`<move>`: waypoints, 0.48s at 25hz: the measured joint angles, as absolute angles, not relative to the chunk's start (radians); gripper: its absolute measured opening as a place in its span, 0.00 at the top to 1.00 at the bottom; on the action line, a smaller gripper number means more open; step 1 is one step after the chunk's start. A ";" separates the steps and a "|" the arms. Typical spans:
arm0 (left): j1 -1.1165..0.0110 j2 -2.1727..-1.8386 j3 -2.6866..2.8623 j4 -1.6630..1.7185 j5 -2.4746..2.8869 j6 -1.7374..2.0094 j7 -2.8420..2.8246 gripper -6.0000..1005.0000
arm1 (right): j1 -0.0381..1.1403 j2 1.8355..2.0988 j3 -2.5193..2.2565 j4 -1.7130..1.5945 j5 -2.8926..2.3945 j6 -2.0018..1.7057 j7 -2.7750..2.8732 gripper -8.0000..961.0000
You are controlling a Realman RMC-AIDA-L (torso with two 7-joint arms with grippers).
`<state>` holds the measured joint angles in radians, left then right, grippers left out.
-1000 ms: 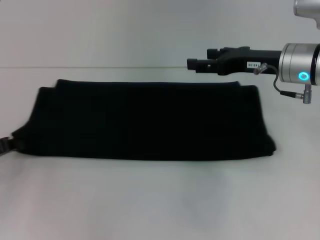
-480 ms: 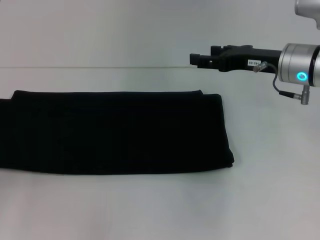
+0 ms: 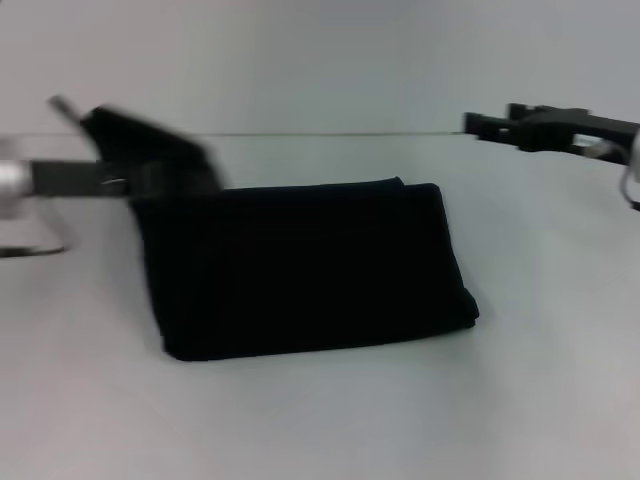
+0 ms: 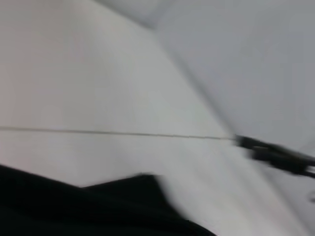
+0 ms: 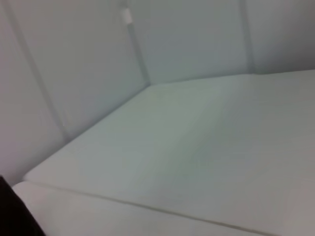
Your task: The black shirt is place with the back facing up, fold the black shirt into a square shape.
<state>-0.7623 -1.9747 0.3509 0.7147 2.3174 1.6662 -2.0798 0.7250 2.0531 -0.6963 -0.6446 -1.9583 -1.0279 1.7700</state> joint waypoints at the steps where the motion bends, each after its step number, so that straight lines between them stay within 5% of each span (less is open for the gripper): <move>1: -0.802 -1.986 0.372 0.680 2.310 1.653 -2.079 0.97 | 0.713 2.044 -0.685 -0.645 -1.955 -1.034 1.770 0.10; 8: -0.953 -2.154 0.435 0.484 2.291 1.376 -2.020 0.97 | 0.642 1.983 -0.657 -0.646 -1.898 -1.080 1.769 0.10; 12: -0.968 -2.170 0.438 0.242 2.174 1.173 -1.841 0.97 | 0.635 1.975 -0.647 -0.645 -1.892 -1.087 1.757 0.10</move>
